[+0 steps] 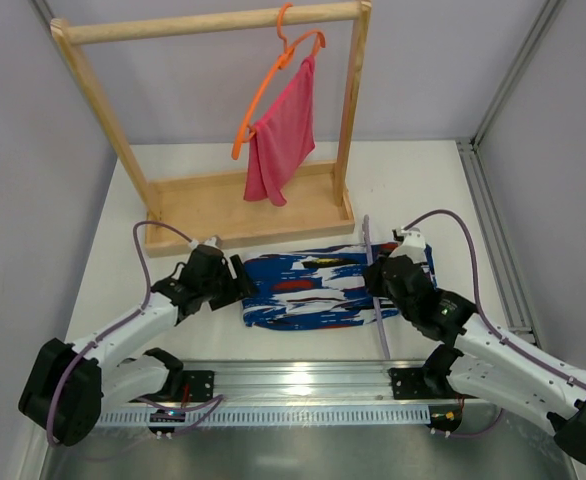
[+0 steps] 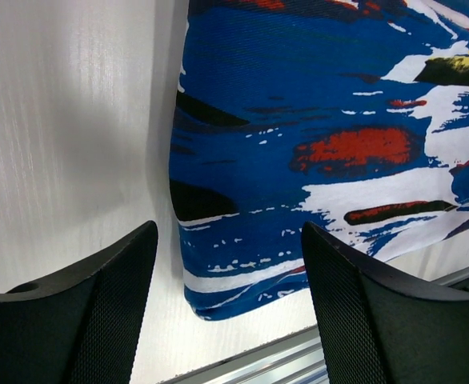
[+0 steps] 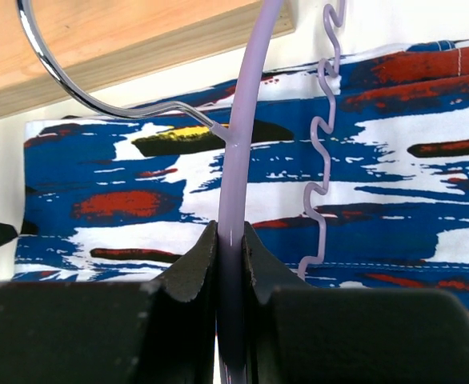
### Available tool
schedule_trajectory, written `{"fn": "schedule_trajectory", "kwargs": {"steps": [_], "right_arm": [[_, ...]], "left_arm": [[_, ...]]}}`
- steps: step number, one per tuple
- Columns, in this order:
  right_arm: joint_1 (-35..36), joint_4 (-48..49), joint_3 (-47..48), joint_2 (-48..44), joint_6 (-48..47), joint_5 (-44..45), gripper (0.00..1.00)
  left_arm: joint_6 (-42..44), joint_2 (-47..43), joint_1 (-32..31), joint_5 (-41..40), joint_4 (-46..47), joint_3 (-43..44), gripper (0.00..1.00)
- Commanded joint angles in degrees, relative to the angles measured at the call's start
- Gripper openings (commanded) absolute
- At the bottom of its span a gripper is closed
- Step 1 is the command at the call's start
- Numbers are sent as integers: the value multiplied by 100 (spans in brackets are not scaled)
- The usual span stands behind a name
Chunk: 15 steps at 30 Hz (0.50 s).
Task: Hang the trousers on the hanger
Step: Place trousers on hanger
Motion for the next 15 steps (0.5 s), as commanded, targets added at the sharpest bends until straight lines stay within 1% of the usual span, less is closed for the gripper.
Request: {"fn": "schedule_trajectory", "kwargs": {"steps": [1,2,5,10,15], "right_arm": [[-65,519,369,0,-128,-64,4],[-65,572,369,-9,-110,-90,4],[-91,801,360,0,-84,-161,4],[-83,1126,159,-219,154,-108,4],[-91,1135,-88,-404,285,32,4]], "left_arm": [[39,129,27,-19,473,-35,72],[39,208,27,42,508,-26,70],[47,314,27,104,569,18,70],[30,481,27,367,965,1,69],[30,692,19,675,1308,-8,63]]}}
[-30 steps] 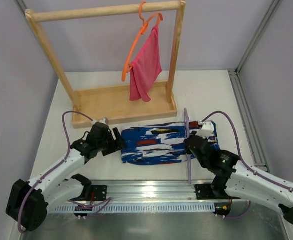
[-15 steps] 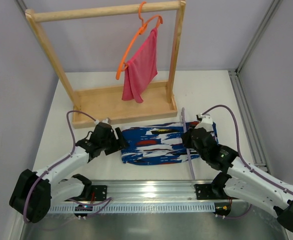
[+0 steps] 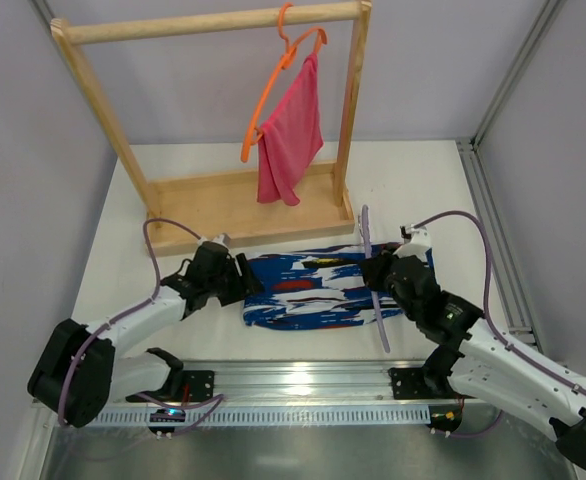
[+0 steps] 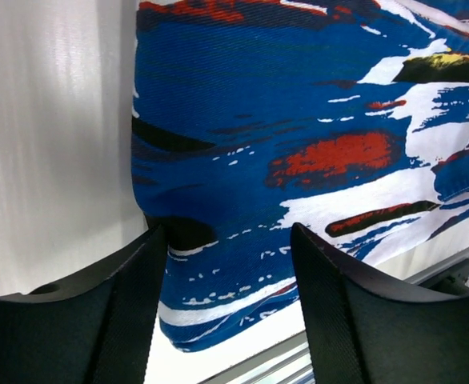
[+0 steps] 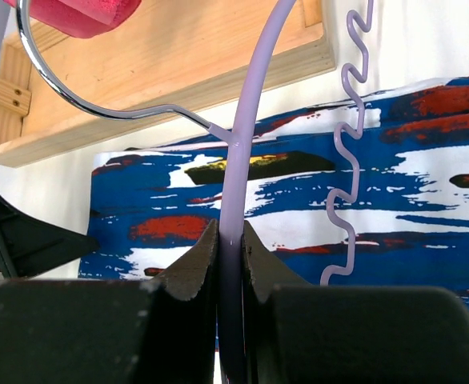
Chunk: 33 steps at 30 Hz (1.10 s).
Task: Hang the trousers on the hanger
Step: Place trousers on hanger
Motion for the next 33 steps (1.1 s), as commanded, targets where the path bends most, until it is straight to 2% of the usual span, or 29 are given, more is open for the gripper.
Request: {"fn": "schedule_trajectory", "kwargs": {"steps": [1,9,17,20,25,33], "right_arm": [[-28,505,-116,-251,185,214,4],[-116,760,-591,-638,317,214,4],[-318,831,-653,-858,343,65,4],[-397,1129,-846,-972,413,-155,4],[-608,1621,-1241,-1148,510,-611,4],[-959,2395,-1725,-1420,607,-1245,4]], "left_arm": [[4,185,-25,345,724,-1,61],[-102,897,-499,337,1156,340,56],[-225,1398,-992,232,1525,649,56],[-225,1557,-1080,240,1630,754,56],[-120,1373,-1071,83,1517,825,61],[-23,933,-1080,-383,700,842,68]]}}
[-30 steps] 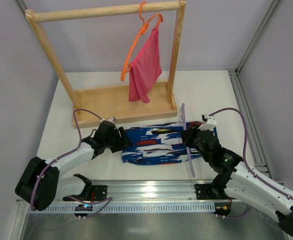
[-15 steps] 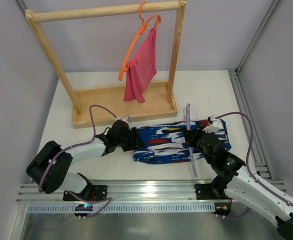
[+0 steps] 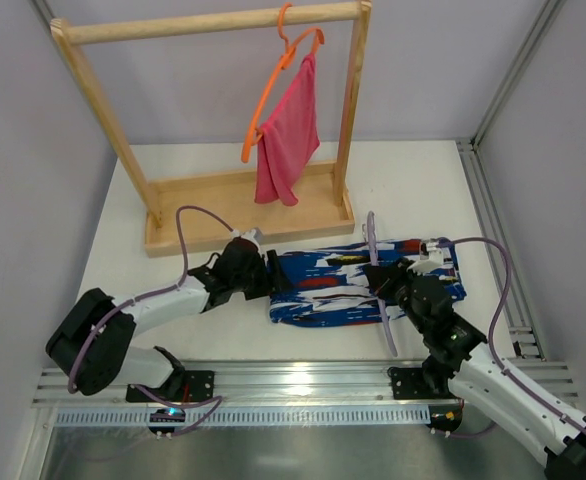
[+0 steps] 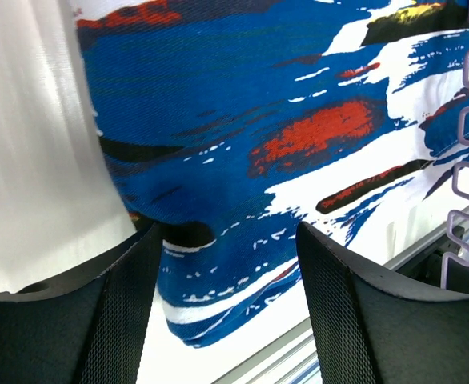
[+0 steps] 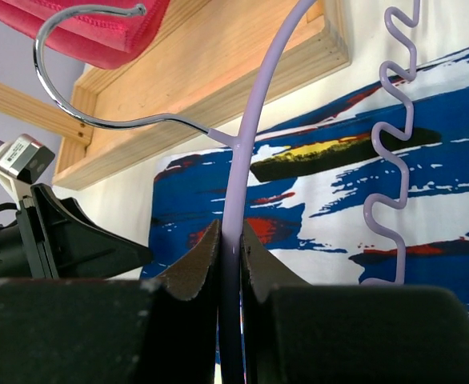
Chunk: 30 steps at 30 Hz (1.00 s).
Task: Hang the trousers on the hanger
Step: Place trousers on hanger
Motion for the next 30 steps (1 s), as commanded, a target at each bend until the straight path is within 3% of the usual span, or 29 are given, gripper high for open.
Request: {"fn": "schedule_trajectory", "kwargs": {"steps": [1,7,18,30], "right_arm": [[-118,975,-151,-203,176,-301,4],[-276,1256,-336,-247,405,-468,4],[-294,1704,-775,-308,950,-469,4],[-312,616,-1198,-1205,1143,67,4]], "left_arm": [[102,-287,-26,-390,-348,193,69],[-82,-384,-18,-242,-296,18,75],[-531,-147,-18,-224,3,-334,74],[-751,91,-26,268,1145,-528,65]]}}
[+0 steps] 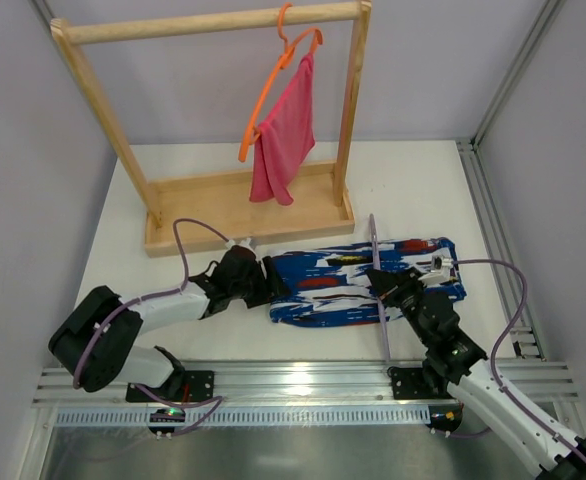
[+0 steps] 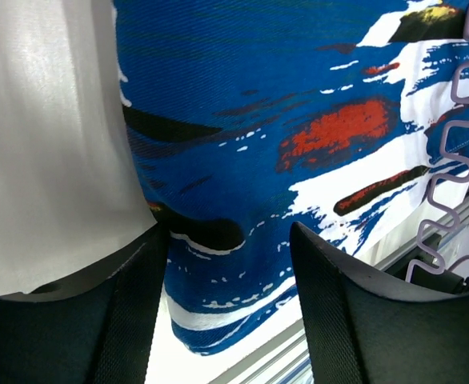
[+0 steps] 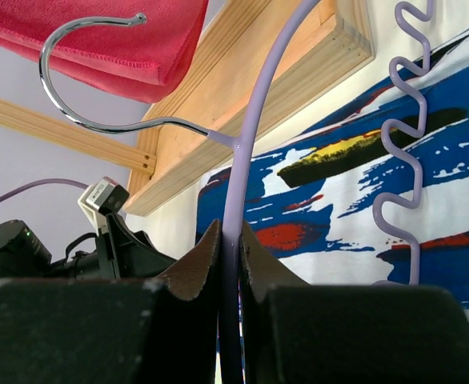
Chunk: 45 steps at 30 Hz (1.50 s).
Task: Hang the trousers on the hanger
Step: Place trousers on hanger
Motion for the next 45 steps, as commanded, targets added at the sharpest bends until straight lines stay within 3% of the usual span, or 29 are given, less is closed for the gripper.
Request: {"fn": "schedule_trajectory", "kwargs": {"steps": [1,5,7,12,15,20,28,32,45], "right_arm": [[-25,-264,-155,-267,101,385,4],[-25,-527,-270,-628,189,447,4],[-34,-668,-435,-707,250,482,4],[-34,-774,-507,-752,312,403,4],[-43,-836,-516,-743,347,368,4],[-34,-626,-735,-831,505,175,4],[-34,-651,-841,-1076,593,174,4],[-43,-660,-920,-1173,646,174,4],[-60,-1179,-1104,-1806,760,333,4]], "left_arm": [[-128,82,-18,253,810,-51,61],[-137,82,-26,280,838,-8,55],[-128,74,-18,297,812,36,47],[74,-23,-18,271,479,465,10],[258,-93,-35,332,189,887,0],[610,-269,-114,157,-374,1530,0],[1146,73,-676,245,-181,2329,0],[1041,661,-975,183,-366,3067,0],[85,2454,-1459,174,-15,4202,0]]}}
